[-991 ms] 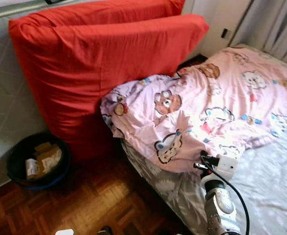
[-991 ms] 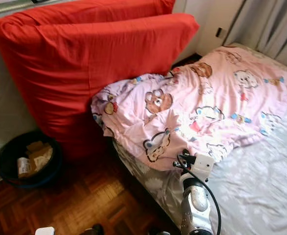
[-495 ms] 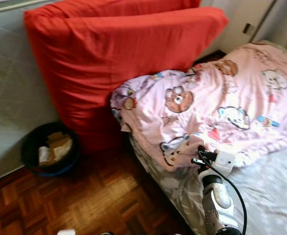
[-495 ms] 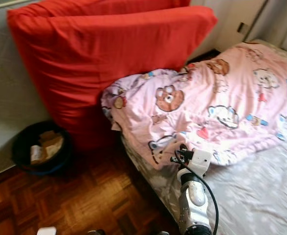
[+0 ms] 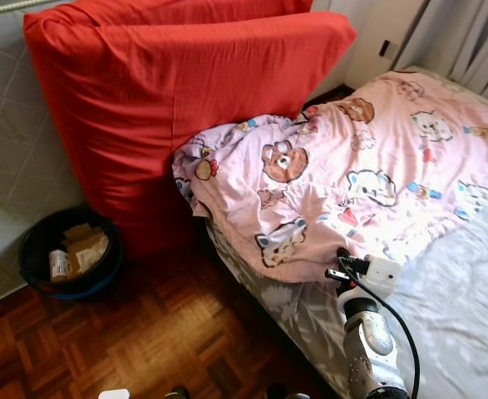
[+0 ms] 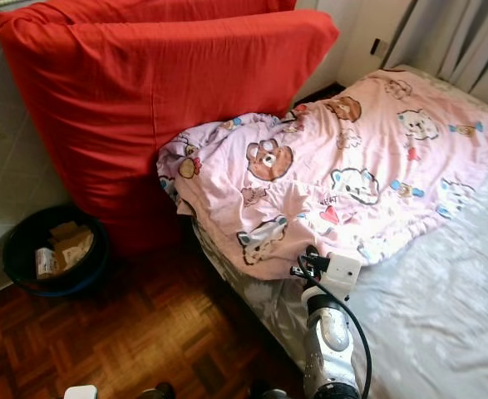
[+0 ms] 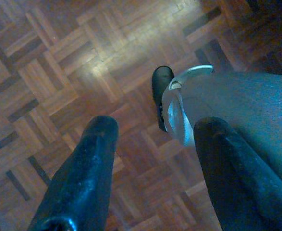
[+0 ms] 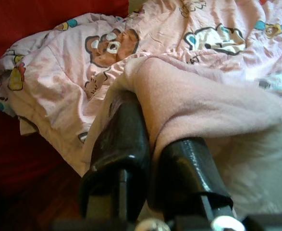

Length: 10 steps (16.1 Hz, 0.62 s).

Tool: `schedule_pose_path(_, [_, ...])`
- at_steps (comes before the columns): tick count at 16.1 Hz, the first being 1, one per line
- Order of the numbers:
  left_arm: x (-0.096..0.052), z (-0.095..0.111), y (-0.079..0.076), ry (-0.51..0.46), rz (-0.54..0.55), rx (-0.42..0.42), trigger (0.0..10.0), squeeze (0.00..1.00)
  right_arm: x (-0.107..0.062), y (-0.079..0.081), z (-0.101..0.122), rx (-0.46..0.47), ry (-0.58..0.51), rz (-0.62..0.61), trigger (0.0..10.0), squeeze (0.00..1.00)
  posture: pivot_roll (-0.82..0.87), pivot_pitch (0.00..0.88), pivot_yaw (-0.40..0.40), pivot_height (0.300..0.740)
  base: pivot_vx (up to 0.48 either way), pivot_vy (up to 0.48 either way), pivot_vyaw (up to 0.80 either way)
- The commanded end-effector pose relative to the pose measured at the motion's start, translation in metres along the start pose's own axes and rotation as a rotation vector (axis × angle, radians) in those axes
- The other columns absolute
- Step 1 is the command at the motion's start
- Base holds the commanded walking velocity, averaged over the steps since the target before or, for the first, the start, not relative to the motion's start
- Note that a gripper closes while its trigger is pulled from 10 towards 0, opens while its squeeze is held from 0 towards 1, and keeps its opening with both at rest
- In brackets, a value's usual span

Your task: Clean up the room

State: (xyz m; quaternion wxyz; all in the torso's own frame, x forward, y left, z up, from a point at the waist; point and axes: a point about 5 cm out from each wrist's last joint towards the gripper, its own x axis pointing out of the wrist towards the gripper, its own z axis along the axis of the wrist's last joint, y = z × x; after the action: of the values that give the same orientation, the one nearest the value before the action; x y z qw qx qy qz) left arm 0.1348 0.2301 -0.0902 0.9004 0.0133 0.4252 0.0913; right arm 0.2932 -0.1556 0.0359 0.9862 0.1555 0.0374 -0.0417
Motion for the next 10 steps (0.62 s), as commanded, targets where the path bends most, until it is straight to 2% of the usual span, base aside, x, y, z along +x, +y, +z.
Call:
schedule_pose_path(1, [-0.003, -0.010, -0.003, 0.030, -0.005, 0.013, 10.0, 0.00, -0.001, -0.001, -0.001, 0.000, 0.008, 0.008, 10.0, 0.00, 0.06, 0.161, -0.058, 0.740, 0.000, 0.000, 0.00])
schedule_pose_path(8, [-0.004, -0.011, -0.002, 0.033, -0.003, 0.027, 10.0, 0.00, -0.002, 0.004, -0.017, 0.022, 0.133, 0.030, 10.0, 0.00, 0.06, 0.165, -0.059, 0.740, 0.000, 0.000, 0.00])
schedule_pose_path(10, [-0.004, -0.012, -0.002, 0.032, -0.003, 0.029, 10.0, 0.00, -0.005, -0.004, -0.030, 0.054, 0.233, -0.038, 10.0, 0.00, 0.06, 0.166, -0.058, 0.740, 0.000, 0.000, 0.00])
